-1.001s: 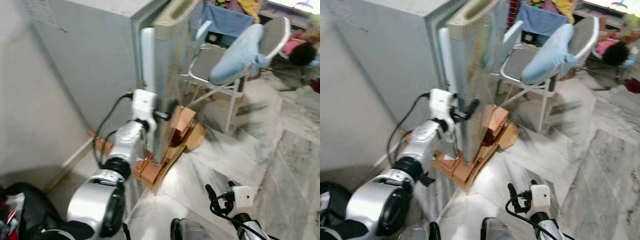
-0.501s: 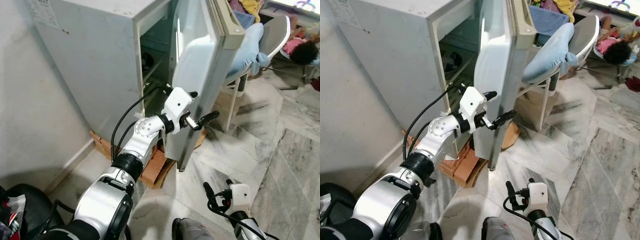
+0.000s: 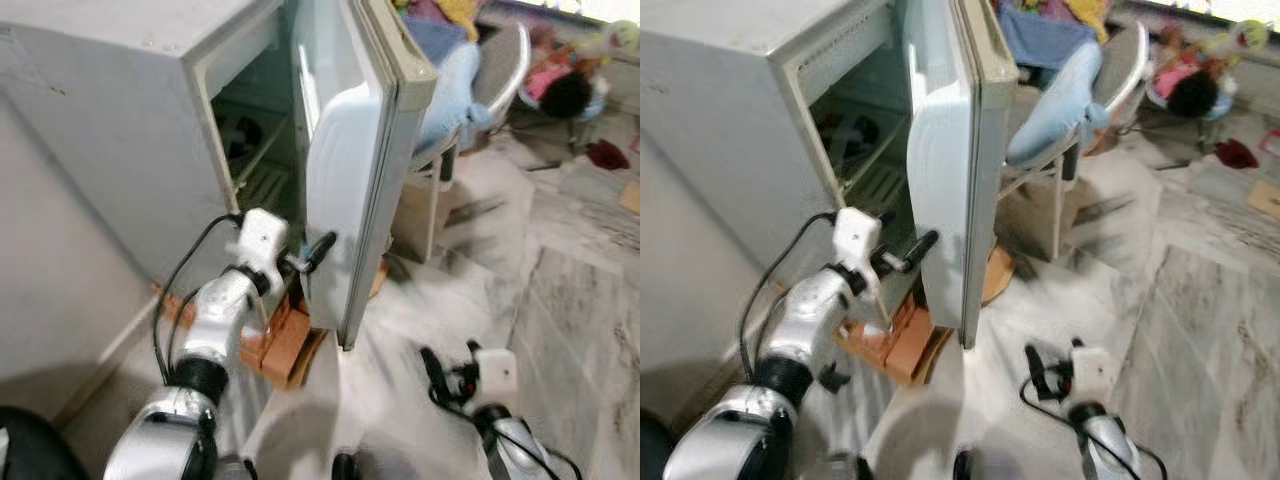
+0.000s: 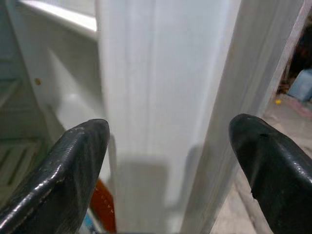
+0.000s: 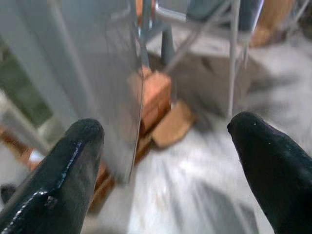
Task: Restocking fridge
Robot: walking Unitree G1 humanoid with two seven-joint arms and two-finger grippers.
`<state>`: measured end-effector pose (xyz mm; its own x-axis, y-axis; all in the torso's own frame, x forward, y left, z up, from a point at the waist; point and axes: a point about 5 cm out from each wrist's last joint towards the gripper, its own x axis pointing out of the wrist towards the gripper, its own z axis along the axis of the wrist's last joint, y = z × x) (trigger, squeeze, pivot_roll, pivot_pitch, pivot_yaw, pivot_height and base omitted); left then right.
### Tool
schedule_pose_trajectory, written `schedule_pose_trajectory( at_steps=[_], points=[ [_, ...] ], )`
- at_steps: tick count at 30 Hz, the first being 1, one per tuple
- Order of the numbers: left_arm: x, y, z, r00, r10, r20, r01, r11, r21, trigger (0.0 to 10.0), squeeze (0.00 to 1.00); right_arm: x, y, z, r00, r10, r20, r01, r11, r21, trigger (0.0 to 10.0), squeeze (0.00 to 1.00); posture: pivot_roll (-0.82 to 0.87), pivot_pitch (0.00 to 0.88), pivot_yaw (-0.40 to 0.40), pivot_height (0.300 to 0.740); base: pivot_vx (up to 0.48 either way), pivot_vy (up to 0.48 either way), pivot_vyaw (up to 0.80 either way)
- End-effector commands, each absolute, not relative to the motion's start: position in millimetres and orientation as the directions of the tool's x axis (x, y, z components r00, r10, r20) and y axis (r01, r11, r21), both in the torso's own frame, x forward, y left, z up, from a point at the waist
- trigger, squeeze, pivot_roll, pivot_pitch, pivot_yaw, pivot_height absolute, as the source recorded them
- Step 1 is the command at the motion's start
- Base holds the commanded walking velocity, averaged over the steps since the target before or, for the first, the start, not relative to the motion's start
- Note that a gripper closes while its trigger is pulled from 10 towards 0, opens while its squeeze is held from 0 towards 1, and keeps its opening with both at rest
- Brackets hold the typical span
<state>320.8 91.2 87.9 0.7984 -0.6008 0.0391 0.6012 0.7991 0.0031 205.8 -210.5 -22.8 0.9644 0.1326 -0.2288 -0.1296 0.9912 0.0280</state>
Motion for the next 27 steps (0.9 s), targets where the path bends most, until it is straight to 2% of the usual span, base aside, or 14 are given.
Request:
schedule_pose_trajectory(
  at_steps=[1, 8, 12, 23, 27],
  points=[
    [319, 96, 85, 0.819, -0.574, 0.025, 0.574, 0.819, 0.007, 10.0, 0.00, 203, -209, -24, 0.963, 0.133, -0.236, -0.129, 0.991, 0.032, 10.0, 0.00, -0.08, 0.046, -0.025, 0.740, 0.431, 0.000, 0.00],
    [314, 94, 84, 0.822, -0.570, 0.019, 0.570, 0.822, 0.004, 10.0, 0.00, 212, -196, 14, 0.982, 0.160, -0.105, -0.160, 0.987, 0.008, 10.0, 0.00, -0.08, 0.041, -0.027, 0.740, 0.446, 0.000, 0.00],
    [316, 81, 92, 0.785, -0.618, 0.033, 0.618, 0.786, 0.024, 10.0, 0.00, 214, -184, 43, 0.985, 0.167, -0.052, -0.167, 0.986, 0.002, 10.0, 0.00, -0.08, 0.038, -0.024, 0.740, 0.450, 0.000, 0.00],
    [303, 57, 93, 0.733, -0.679, 0.041, 0.678, 0.735, 0.031, 10.0, 0.00, 211, -174, 68, 0.986, 0.150, -0.070, -0.150, 0.989, 0.007, 10.0, 0.00, -0.08, 0.039, -0.019, 0.740, 0.443, 0.000, 0.00],
    [298, 58, 91, 0.740, -0.671, 0.044, 0.671, 0.741, 0.010, 10.0, 0.00, 210, -172, 71, 0.987, 0.141, -0.080, -0.141, 0.990, 0.007, 10.0, 0.00, -0.08, 0.037, -0.019, 0.740, 0.154, -0.137, 0.00]
  ],
)
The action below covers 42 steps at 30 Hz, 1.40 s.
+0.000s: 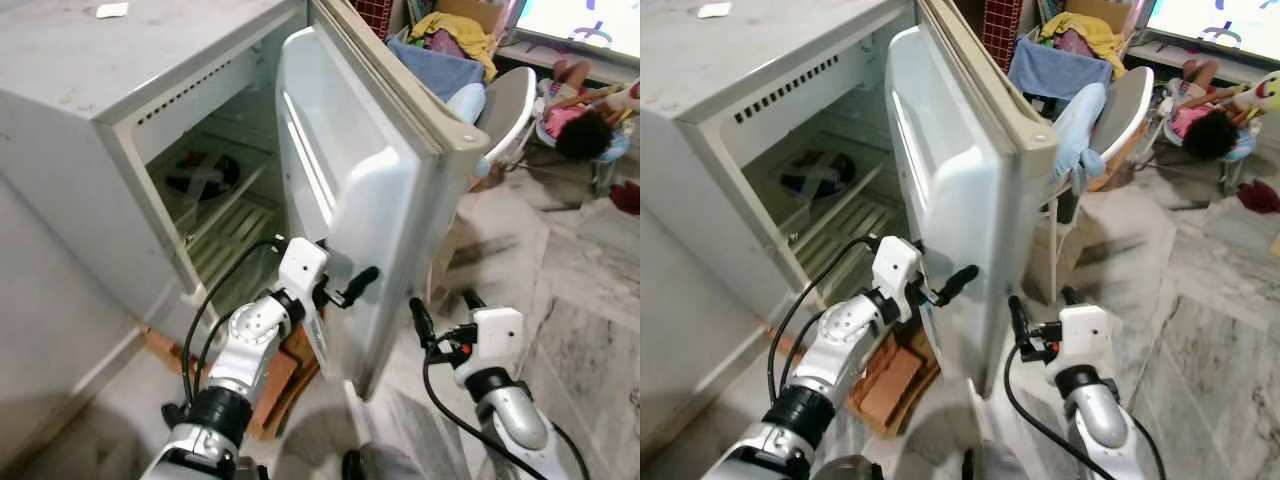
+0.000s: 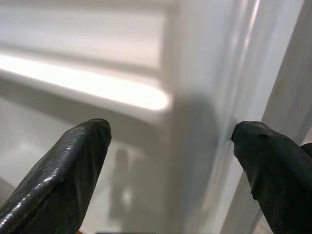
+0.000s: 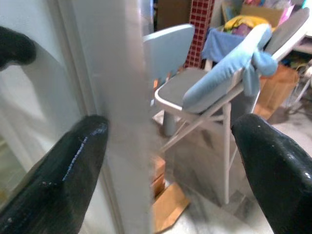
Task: Restocking fridge
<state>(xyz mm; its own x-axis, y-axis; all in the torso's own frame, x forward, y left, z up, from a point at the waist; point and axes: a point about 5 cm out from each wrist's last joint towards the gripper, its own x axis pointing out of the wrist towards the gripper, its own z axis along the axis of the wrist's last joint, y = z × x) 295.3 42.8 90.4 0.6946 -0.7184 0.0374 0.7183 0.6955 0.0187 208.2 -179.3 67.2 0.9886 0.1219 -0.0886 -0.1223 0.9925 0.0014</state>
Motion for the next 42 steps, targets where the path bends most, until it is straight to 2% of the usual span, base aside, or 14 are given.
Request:
schedule_pose_trajectory(
  at_steps=[1, 6, 8, 9, 11, 12, 15, 21, 29, 38, 42],
  points=[
    [297, 60, 90, 0.750, -0.661, 0.042, 0.661, 0.751, 0.013, 10.0, 0.00, 210, -172, 72, 0.987, 0.138, -0.082, -0.138, 0.990, 0.006, 10.0, 0.00, -0.07, 0.037, -0.019, 0.740, 0.000, 0.000, 0.00],
    [293, 98, 78, 0.868, -0.495, -0.025, 0.496, 0.867, 0.054, 10.0, 0.00, 209, -175, 75, 0.989, 0.096, -0.114, -0.098, 0.995, -0.009, 10.0, 0.00, -0.06, 0.038, -0.015, 0.740, 0.000, 0.000, 0.00],
    [290, 117, 74, 0.913, -0.406, -0.038, 0.407, 0.909, 0.084, 10.0, 0.00, 209, -177, 75, 0.990, 0.078, -0.118, -0.080, 0.997, -0.014, 10.0, 0.00, -0.05, 0.041, -0.015, 0.740, 0.000, 0.000, 0.00],
    [285, 137, 71, 0.951, -0.305, -0.048, 0.309, 0.945, 0.109, 10.0, 0.00, 209, -178, 75, 0.990, 0.066, -0.126, -0.068, 0.998, -0.016, 10.0, 0.00, -0.04, 0.042, -0.018, 0.740, 0.000, 0.000, 0.00],
    [284, 142, 71, 0.958, -0.281, -0.051, 0.285, 0.952, 0.114, 10.0, 0.00, 209, -179, 75, 0.990, 0.063, -0.128, -0.066, 0.998, -0.016, 10.0, 0.00, -0.04, 0.042, -0.018, 0.740, 0.000, 0.000, 0.00],
    [277, 158, 68, 0.979, -0.198, -0.054, 0.204, 0.972, 0.117, 10.0, 0.00, 209, -179, 74, 0.989, 0.061, -0.132, -0.063, 0.998, -0.017, 10.0, 0.00, -0.03, 0.044, -0.023, 0.740, 0.000, 0.000, 0.00],
    [268, 172, 68, 0.989, -0.138, -0.051, 0.144, 0.981, 0.132, 10.0, 0.00, 210, -180, 73, 0.988, 0.058, -0.140, -0.061, 0.998, -0.020, 10.0, 0.00, -0.02, 0.044, -0.029, 0.740, 0.000, 0.000, 0.00],
    [255, 163, 66, 0.973, -0.220, -0.069, 0.228, 0.962, 0.148, 10.0, 0.00, 214, -181, 70, 0.987, 0.050, -0.155, -0.053, 0.998, -0.021, 10.0, 0.00, -0.01, 0.037, -0.034, 0.740, 0.000, 0.000, 0.00],
    [262, 153, 73, 0.974, -0.220, -0.055, 0.225, 0.965, 0.134, 10.0, 0.00, 213, -184, 68, 0.987, 0.029, -0.160, -0.033, 0.999, -0.025, 10.0, 0.00, -0.02, 0.034, -0.026, 0.740, 0.000, -0.201, 0.00],
    [261, 158, 75, 0.978, -0.199, -0.065, 0.207, 0.967, 0.152, 10.0, 0.00, 215, -187, 61, 0.984, 0.020, -0.175, -0.025, 0.999, -0.029, 10.0, 0.00, 0.00, 0.033, -0.027, 0.740, 0.000, 0.000, 0.00],
    [259, 166, 77, 0.988, -0.145, -0.060, 0.153, 0.973, 0.170, 10.0, 0.00, 216, -188, 59, 0.984, 0.024, -0.178, -0.030, 0.999, -0.031, 10.0, 0.00, 0.01, 0.042, -0.024, 0.740, 0.000, 0.000, 0.00]
  ],
)
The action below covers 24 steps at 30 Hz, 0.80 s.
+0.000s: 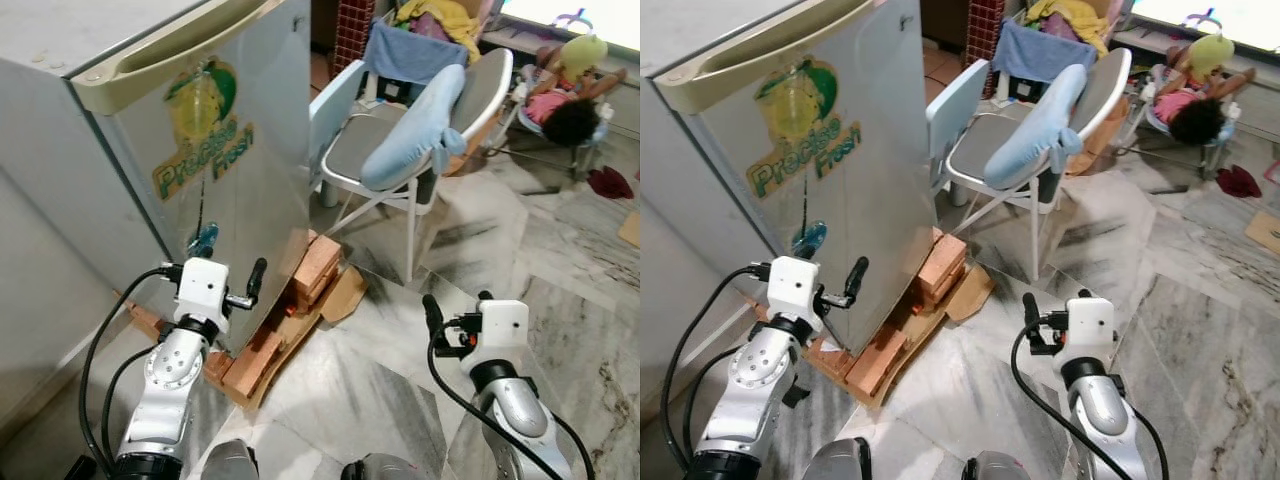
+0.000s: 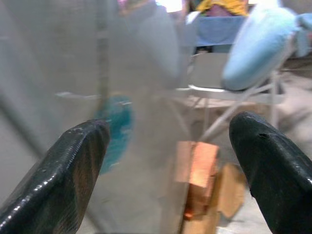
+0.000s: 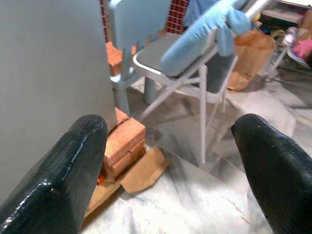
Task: Restocking fridge
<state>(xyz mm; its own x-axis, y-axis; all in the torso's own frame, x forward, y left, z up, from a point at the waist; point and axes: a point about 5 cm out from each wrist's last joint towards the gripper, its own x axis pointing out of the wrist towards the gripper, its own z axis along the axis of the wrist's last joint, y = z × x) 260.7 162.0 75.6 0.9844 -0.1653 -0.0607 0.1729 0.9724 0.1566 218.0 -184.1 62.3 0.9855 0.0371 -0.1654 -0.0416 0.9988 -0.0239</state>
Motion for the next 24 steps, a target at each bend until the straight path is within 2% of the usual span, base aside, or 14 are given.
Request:
schedule_pose_trajectory(
  at_steps=[1, 4, 10, 16, 19, 24],
  points=[
    [257, 169, 78, 0.991, -0.122, -0.061, 0.131, 0.976, 0.172, 10.0, 0.00, 216, -189, 58, 0.984, 0.025, -0.179, -0.031, 0.999, -0.031, 10.0, 0.00, 0.02, 0.045, -0.023, 0.740, 0.000, 0.000, 0.00],
    [249, 180, 77, 0.996, -0.050, -0.068, 0.062, 0.982, 0.178, 10.0, 0.00, 216, -192, 57, 0.983, 0.022, -0.182, -0.029, 0.999, -0.033, 10.0, 0.00, 0.01, 0.058, -0.021, 0.740, 0.000, 0.000, 0.00],
    [237, 191, 68, 0.996, 0.004, -0.085, 0.014, 0.978, 0.208, 10.0, 0.00, 213, -195, 54, 0.982, 0.006, -0.188, -0.013, 0.999, -0.034, 10.0, 0.00, 0.01, 0.060, -0.027, 0.740, 0.000, 0.000, 0.00],
    [219, 202, 56, 0.990, -0.004, -0.138, 0.038, 0.968, 0.247, 10.0, 0.00, 205, -199, 51, 0.979, -0.019, -0.205, 0.014, 0.999, -0.029, 10.0, 0.00, 0.01, 0.070, -0.036, 0.740, 0.000, 0.000, 0.00],
    [218, 201, 56, 0.989, -0.010, -0.145, 0.044, 0.971, 0.234, 10.0, 0.00, 205, -199, 49, 0.978, -0.018, -0.209, 0.012, 1.000, -0.027, 10.0, 0.00, 0.01, 0.070, -0.038, 0.740, 0.000, 0.000, 0.00],
    [223, 199, 58, 0.991, -0.025, -0.135, 0.055, 0.971, 0.231, 10.0, 0.00, 206, -198, 47, 0.977, -0.008, -0.214, 0.002, 1.000, -0.026, 10.0, 0.00, 0.01, 0.065, -0.040, 0.740, -0.302, 0.209, 0.00]
  ],
)
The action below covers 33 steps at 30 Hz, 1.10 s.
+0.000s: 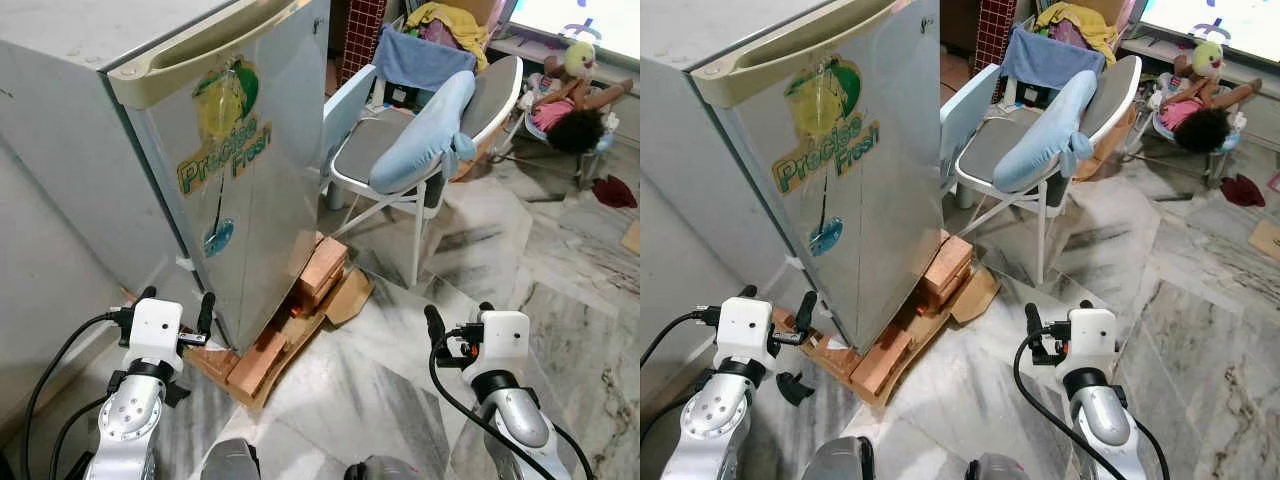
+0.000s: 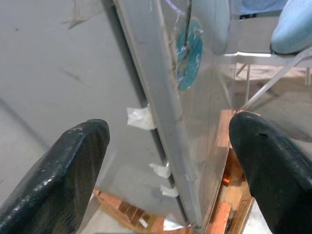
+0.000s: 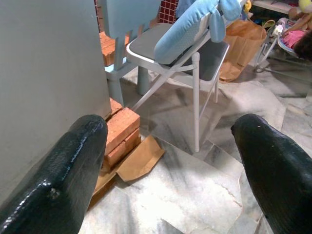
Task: Restocking fridge
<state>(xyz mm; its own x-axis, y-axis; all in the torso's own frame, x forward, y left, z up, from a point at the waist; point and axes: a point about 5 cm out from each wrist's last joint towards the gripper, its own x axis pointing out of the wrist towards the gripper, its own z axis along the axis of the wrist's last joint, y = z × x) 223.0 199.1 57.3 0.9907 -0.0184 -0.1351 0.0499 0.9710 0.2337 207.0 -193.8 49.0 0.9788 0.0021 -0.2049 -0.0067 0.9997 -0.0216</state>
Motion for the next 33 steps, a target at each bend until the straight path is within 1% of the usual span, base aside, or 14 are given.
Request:
schedule_pose_trajectory(
  at_steps=[1, 14, 15, 17, 19, 20, 22, 23, 24, 27, 28, 33],
  points=[
    [225, 199, 59, 0.991, -0.026, -0.132, 0.056, 0.972, 0.230, 10.0, 0.00, 206, -198, 47, 0.977, -0.007, -0.214, 0.002, 1.000, -0.027, 10.0, 0.00, 0.01, 0.065, -0.040, 0.740, -0.334, 0.266, 0.00],
    [227, 196, 58, 0.989, -0.049, -0.136, 0.078, 0.973, 0.218, 10.0, 0.00, 206, -198, 45, 0.976, 0.000, -0.218, -0.006, 1.000, -0.028, 10.0, 0.00, 0.01, 0.065, -0.039, 0.740, -0.333, 0.337, 0.00],
    [228, 196, 60, 0.990, -0.055, -0.128, 0.084, 0.967, 0.241, 10.0, 0.00, 206, -198, 45, 0.976, 0.000, -0.217, -0.006, 1.000, -0.028, 10.0, 0.00, 0.01, 0.065, -0.039, 0.740, 0.000, 0.000, -0.42],
    [229, 195, 61, 0.991, -0.061, -0.117, 0.088, 0.968, 0.235, 10.0, 0.00, 206, -198, 45, 0.976, 0.000, -0.217, -0.006, 1.000, -0.028, 10.0, 0.00, 0.01, 0.066, -0.040, 0.740, 0.000, 0.000, -0.42],
    [232, 193, 63, 0.992, -0.086, -0.093, 0.106, 0.965, 0.241, 10.0, 0.00, 206, -197, 45, 0.977, 0.001, -0.215, -0.007, 1.000, -0.028, 10.0, 0.00, 0.01, 0.067, -0.041, 0.740, 0.000, 0.000, 0.00],
    [234, 190, 64, 0.981, -0.173, -0.091, 0.186, 0.969, 0.163, 10.0, 0.00, 206, -197, 45, 0.977, 0.001, -0.213, -0.007, 1.000, -0.028, 10.0, 0.00, 0.01, 0.068, -0.041, 0.740, 0.000, 0.000, 0.00],
    [234, 189, 64, 0.976, -0.199, -0.088, 0.209, 0.968, 0.139, 10.0, 0.00, 206, -197, 46, 0.977, 0.001, -0.213, -0.007, 1.000, -0.028, 10.0, 0.00, 0.01, 0.068, -0.041, 0.740, 0.000, 0.000, 0.00],
    [238, 190, 68, 0.979, -0.191, -0.072, 0.202, 0.956, 0.212, 10.0, 0.00, 206, -197, 46, 0.977, 0.001, -0.212, -0.007, 1.000, -0.028, 10.0, 0.00, 0.01, 0.068, -0.040, 0.740, 0.480, 0.000, 0.00],
    [240, 191, 67, 0.980, -0.184, -0.077, 0.197, 0.954, 0.227, 10.0, 0.00, 206, -197, 46, 0.978, -0.001, -0.211, -0.005, 1.000, -0.028, 10.0, 0.00, 0.01, 0.067, -0.039, 0.740, 0.480, 0.000, 0.00],
    [246, 191, 67, 0.982, -0.172, -0.083, 0.187, 0.955, 0.231, 10.0, 0.00, 206, -197, 46, 0.978, -0.002, -0.207, -0.004, 1.000, -0.029, 10.0, 0.00, 0.00, 0.066, -0.038, 0.740, 0.480, 0.000, 0.00],
    [246, 187, 68, 0.976, -0.204, -0.078, 0.216, 0.953, 0.213, 10.0, 0.00, 206, -196, 47, 0.979, -0.003, -0.206, -0.004, 1.000, -0.030, 10.0, 0.00, 0.00, 0.066, -0.038, 0.740, 0.480, 0.000, 0.00],
    [247, 180, 68, 0.971, -0.230, -0.066, 0.239, 0.950, 0.202, 10.0, 0.00, 207, -196, 47, 0.979, -0.004, -0.202, -0.003, 0.999, -0.032, 10.0, 0.00, 0.00, 0.063, -0.035, 0.740, 0.480, 0.000, 0.00]
  ],
)
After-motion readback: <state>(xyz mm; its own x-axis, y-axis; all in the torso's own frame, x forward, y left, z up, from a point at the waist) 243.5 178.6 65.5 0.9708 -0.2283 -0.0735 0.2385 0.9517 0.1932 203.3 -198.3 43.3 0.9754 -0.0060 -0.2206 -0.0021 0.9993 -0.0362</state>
